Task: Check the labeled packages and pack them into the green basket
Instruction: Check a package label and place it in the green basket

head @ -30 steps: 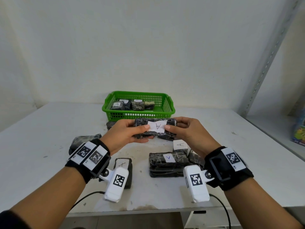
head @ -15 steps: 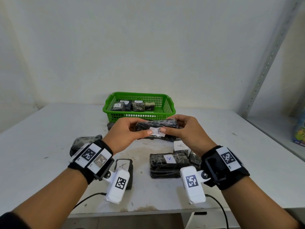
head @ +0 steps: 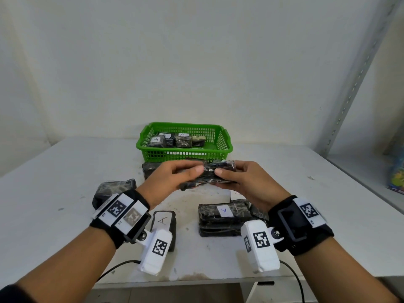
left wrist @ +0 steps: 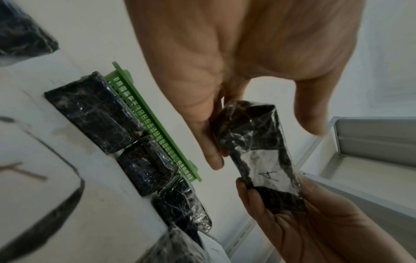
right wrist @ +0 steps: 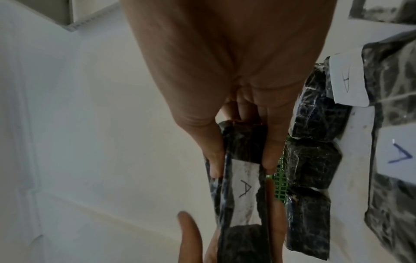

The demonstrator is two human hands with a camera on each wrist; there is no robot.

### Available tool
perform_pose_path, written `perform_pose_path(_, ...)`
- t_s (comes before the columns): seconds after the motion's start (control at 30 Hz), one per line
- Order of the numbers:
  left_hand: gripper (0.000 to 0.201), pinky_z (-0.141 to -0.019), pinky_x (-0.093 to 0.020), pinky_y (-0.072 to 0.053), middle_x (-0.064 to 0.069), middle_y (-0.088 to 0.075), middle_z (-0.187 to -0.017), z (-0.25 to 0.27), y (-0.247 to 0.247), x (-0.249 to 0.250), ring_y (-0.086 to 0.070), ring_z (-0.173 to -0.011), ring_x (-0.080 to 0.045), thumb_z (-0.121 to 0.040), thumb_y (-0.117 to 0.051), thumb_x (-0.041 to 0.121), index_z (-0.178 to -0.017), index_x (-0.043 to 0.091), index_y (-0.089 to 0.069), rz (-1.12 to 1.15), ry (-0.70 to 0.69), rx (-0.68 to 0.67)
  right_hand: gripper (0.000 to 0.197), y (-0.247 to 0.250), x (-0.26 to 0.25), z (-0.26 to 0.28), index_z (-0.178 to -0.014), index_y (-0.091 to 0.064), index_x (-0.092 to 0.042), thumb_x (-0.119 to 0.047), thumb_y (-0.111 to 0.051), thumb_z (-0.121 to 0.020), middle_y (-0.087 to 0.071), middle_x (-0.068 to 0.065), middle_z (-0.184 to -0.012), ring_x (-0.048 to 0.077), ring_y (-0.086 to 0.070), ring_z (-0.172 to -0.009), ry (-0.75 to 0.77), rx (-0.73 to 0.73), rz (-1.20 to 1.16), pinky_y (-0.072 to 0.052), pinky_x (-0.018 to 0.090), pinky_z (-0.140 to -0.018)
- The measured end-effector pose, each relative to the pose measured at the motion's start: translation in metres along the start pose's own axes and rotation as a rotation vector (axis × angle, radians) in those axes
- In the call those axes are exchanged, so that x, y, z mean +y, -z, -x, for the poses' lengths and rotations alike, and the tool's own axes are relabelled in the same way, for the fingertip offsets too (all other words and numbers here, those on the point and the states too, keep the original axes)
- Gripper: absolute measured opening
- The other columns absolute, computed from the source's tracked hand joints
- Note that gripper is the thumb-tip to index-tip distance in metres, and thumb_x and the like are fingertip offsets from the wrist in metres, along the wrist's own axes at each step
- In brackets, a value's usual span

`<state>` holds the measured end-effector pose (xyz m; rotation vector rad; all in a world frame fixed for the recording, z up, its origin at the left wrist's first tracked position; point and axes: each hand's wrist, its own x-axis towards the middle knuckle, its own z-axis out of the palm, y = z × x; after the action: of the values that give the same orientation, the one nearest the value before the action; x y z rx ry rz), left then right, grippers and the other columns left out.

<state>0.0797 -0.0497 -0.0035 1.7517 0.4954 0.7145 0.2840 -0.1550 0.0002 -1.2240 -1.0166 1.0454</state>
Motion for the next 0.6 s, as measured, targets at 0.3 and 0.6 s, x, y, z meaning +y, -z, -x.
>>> perform_pose_path(0.3, 0.029, -0.092, -0.041, -0.055, -0.006, -0.077, -0.098, -0.0003, -0.0039, -0.0029, -0.072, -0.095, -0.03, -0.079, -0.081, 0.021, -0.107, 0.019, -0.075, -0.083, 0.059, 0.012, 0.035, -0.0025, 0.0027, -0.0011, -0.106, -0.079, -0.006, -0.019, -0.091, -0.077, -0.078, 0.016, -0.108, 0.033, -0.075, -0.105, 0.029, 0.031, 0.187, -0.056, 0.044, -0.103)
perform_pose_path(0.6, 0.026, -0.099, -0.044, -0.052, -0.009, -0.076, -0.101, -0.0022, -0.0006, -0.0004, -0.071, -0.099, -0.03, -0.079, -0.079, 0.017, -0.104, 0.021, -0.077, -0.002, 0.086, 0.021, 0.034, -0.0037, -0.0002, -0.0003, -0.11, -0.077, -0.003, -0.011, -0.088, -0.079, -0.08, 0.013, -0.106, 0.027, -0.076, -0.103, 0.023, 0.025, 0.149, -0.061, 0.033, -0.09)
